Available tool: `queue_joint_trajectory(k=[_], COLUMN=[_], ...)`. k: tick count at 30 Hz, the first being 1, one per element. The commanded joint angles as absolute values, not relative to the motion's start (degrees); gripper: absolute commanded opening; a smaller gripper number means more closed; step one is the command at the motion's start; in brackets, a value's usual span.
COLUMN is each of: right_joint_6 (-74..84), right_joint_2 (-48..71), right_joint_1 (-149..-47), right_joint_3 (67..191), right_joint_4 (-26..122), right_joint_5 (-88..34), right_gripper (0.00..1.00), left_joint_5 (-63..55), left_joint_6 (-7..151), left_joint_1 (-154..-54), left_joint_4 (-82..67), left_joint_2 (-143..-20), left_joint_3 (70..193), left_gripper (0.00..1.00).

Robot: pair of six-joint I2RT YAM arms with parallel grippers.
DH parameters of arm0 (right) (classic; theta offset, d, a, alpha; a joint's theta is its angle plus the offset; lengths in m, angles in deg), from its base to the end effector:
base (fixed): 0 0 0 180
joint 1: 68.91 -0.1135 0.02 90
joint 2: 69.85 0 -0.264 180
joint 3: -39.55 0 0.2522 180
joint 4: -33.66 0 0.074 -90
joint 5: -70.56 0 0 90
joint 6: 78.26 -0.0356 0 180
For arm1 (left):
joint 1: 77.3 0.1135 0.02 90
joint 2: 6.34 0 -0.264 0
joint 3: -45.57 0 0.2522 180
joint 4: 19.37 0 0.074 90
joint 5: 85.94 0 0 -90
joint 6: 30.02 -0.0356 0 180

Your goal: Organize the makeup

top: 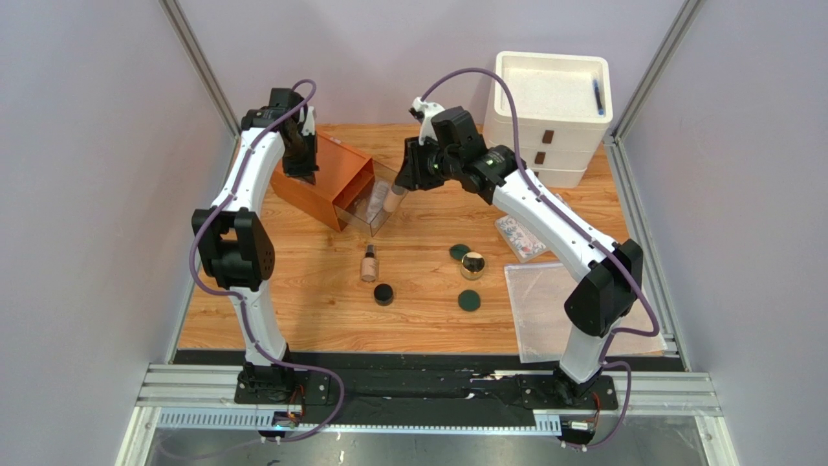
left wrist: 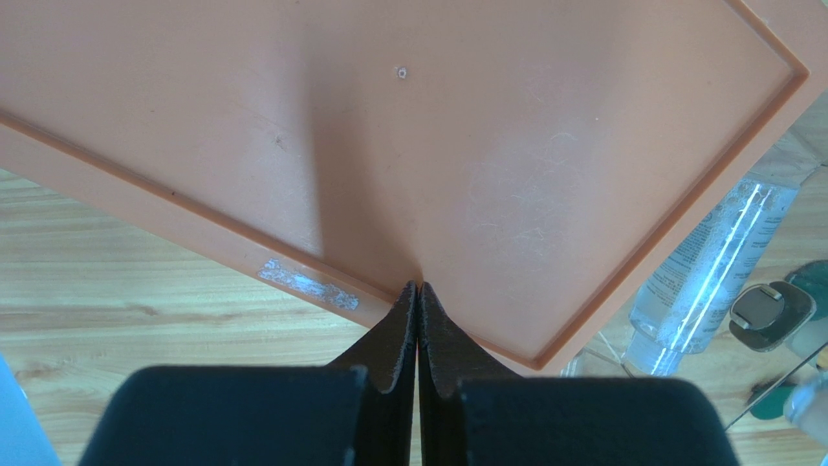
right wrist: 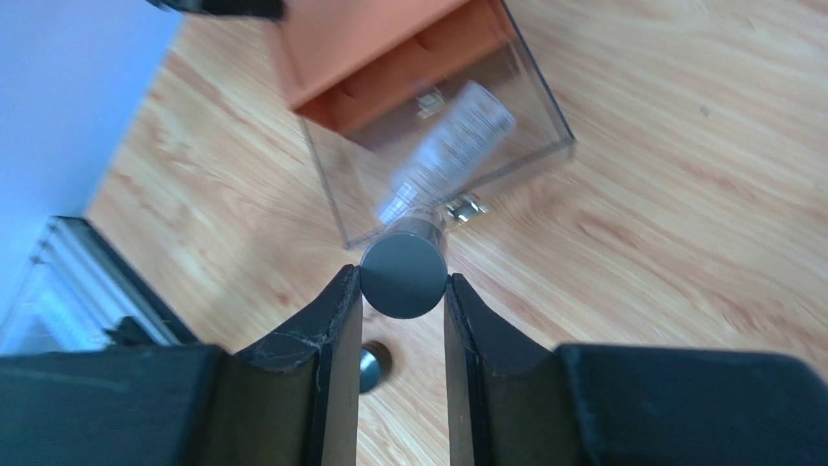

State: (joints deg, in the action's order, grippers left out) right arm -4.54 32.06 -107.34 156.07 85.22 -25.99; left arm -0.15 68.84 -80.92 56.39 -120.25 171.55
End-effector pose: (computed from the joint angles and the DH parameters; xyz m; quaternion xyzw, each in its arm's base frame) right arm 0.3155 0.2555 0.3697 -0.1966 0.8717 0.2503 0.3725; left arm 0.4212 -0.0293 0.3094 -0.0361 0.9725 -0.0603 0.2222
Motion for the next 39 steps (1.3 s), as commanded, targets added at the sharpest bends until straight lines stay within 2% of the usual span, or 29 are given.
queue_joint_trajectory(k=[1,6,12,27,33,35,38,39], right_joint_6=[-8.98,-16.03,-19.81,-22.71,-25.88,-26.32,-26.24,-25.97], right_joint_2=[32.61,38.16,49.76,57.05,60.75,63.12,66.37,66.21], right_joint_1=[-104.42,-102.39,-102.31,-102.39,-102.57,-102.48,-102.57,-102.57], right_joint_3=[163.07,166.95,178.10,176.79,179.61,181.45,186.55,186.47], right_joint_4=[74.15,67.65,69.83,72.64,76.68,78.70,84.67,85.56], right_joint_5=[-37.88,-41.33,-44.39,-46.33,-48.70,-49.41,-50.21,-49.86], right_gripper=[0.00,0.00,0.00,0.00,0.07,0.13,0.40,0.54], left_joint_5=[-0.25,-1.13,-0.87,-0.34,0.19,0.19,-0.16,-0.25], left_joint_6=[69.21,69.47,69.21,68.95,68.60,68.60,68.77,68.86], left_joint_1=[-80.64,-80.64,-80.64,-80.64,-80.64,-80.64,-80.64,-80.64], left_joint_4=[58.90,58.38,58.37,58.72,59.34,59.51,59.52,59.69], left_joint_2=[-120.69,-120.78,-120.60,-121.39,-121.83,-121.92,-122.18,-122.27], left_joint_3=[169.81,169.10,168.57,169.80,170.95,171.12,171.47,171.56], left_gripper=[0.00,0.00,0.00,0.00,0.00,0.00,0.00,0.00])
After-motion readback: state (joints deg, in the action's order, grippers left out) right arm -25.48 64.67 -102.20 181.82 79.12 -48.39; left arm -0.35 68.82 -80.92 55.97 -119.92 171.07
